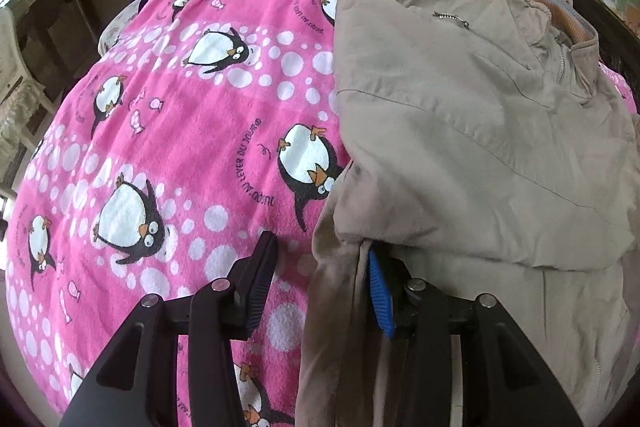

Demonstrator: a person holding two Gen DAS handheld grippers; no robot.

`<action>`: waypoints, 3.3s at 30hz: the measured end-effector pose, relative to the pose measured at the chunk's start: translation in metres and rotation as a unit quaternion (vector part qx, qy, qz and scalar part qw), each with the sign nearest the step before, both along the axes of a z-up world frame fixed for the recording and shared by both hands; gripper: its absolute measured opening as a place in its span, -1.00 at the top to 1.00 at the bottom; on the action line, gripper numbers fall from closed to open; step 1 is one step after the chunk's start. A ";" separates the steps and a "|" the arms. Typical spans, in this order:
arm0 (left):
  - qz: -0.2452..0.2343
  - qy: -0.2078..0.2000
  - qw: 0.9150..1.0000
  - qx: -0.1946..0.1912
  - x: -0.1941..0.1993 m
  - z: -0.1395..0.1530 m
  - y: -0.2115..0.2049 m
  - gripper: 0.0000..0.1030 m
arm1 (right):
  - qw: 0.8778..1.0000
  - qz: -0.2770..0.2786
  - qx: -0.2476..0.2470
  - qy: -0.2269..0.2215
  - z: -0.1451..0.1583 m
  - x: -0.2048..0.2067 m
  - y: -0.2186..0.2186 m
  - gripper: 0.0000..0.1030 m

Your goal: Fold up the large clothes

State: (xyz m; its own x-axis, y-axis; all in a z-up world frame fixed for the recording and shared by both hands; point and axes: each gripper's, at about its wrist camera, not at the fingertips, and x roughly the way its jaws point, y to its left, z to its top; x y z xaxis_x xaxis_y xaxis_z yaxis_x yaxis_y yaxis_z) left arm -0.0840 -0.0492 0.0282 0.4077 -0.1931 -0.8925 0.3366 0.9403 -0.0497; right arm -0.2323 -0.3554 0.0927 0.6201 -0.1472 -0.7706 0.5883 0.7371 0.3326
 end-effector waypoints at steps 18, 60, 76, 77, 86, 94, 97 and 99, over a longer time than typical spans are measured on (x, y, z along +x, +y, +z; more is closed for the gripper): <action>0.014 -0.036 0.999 -0.021 -0.007 0.043 -0.025 0.39 | 0.981 0.060 -0.184 -0.024 0.043 0.032 0.004 0.18; -0.039 -0.012 0.999 0.033 -0.012 0.022 -0.071 0.21 | 0.989 0.054 -0.107 0.087 -0.005 0.018 -0.010 0.15; -0.036 -0.010 0.999 0.012 -0.011 0.033 -0.071 0.21 | 0.992 -0.119 -0.035 -0.012 0.039 -0.019 -0.162 -0.11; -0.037 -0.009 0.999 0.014 -0.011 0.032 -0.071 0.21 | 0.992 -0.119 -0.039 -0.012 0.039 -0.013 -0.164 -0.09; -0.024 0.004 1.000 0.018 -0.003 0.025 -0.067 0.21 | 0.979 -0.178 -0.043 0.093 0.010 0.042 -0.234 -0.05; -0.021 0.003 1.000 0.014 0.000 0.026 -0.070 0.21 | 0.983 -0.177 -0.007 -0.046 0.041 -0.050 -0.212 0.95; -0.013 0.003 1.000 0.011 -0.001 0.026 -0.070 0.21 | 0.980 -0.192 -0.012 -0.042 0.046 -0.116 -0.196 0.95; -0.014 0.002 1.000 0.012 -0.003 0.027 -0.072 0.21 | 0.977 -0.208 0.023 -0.032 0.031 -0.148 -0.199 0.95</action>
